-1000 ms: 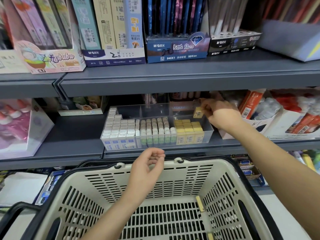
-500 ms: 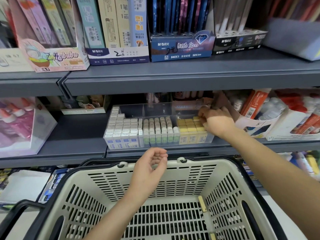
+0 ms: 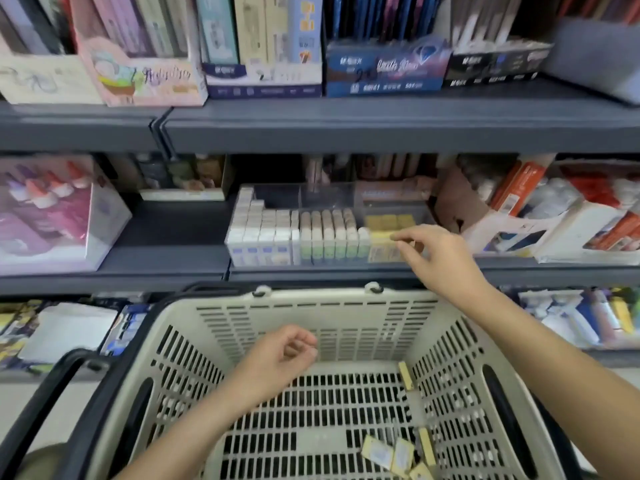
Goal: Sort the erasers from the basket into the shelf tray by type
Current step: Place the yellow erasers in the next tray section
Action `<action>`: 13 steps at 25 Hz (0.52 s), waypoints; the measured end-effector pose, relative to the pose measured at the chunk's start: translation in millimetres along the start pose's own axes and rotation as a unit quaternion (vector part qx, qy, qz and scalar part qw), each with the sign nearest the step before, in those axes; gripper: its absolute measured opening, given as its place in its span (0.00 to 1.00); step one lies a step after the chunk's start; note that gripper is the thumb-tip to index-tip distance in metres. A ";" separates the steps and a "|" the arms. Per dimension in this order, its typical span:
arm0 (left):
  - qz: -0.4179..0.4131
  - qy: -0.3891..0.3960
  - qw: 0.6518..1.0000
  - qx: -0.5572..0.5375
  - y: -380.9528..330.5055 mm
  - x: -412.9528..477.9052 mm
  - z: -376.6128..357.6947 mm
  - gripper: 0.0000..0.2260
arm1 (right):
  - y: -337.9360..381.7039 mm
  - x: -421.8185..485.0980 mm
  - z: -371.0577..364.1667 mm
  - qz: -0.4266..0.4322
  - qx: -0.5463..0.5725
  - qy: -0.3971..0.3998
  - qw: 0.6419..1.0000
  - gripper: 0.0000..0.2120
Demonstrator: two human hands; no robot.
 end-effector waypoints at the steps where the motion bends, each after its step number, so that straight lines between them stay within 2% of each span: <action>1: 0.031 0.049 0.998 0.039 10.9 -7.2 0.2 0.07 | 13.5 -21.6 -6.4 0.018 0.055 0.018 0.998 0.08; 2: 0.055 0.091 0.992 0.068 21.6 -14.5 -1.4 0.09 | 26.2 -43.2 -17.7 0.032 0.086 0.056 0.994 0.08; 4: 0.084 0.136 0.982 0.105 39.2 -23.7 -6.5 0.11 | 49.9 -82.0 -50.4 0.061 0.082 0.185 0.977 0.09; 6: 0.093 0.130 0.980 0.119 51.8 -20.8 -11.5 0.12 | 69.4 -115.2 -91.5 0.106 0.038 0.320 0.941 0.11; 8: 0.146 0.092 0.985 0.029 66.8 -17.8 -14.1 0.10 | 89.8 -145.1 -132.0 0.127 0.037 0.428 0.894 0.13; 10: 0.222 0.070 0.972 -0.037 90.8 -21.8 -17.3 0.05 | 108.7 -171.7 -169.1 0.142 0.037 0.499 0.854 0.15; 13: 0.300 0.158 0.939 0.066 129.6 -35.9 -26.6 0.07 | 128.8 -201.3 -209.5 0.179 0.005 0.565 0.806 0.21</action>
Point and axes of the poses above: each hand's wrist, its own x-axis towards the middle knuckle, its own z-axis out of the back of the hand, y = z × x, the point moved 3 cm from there along x, towards the middle knuckle, and after that the axes turned 2 degrees about -x, right-handed, at the moved point
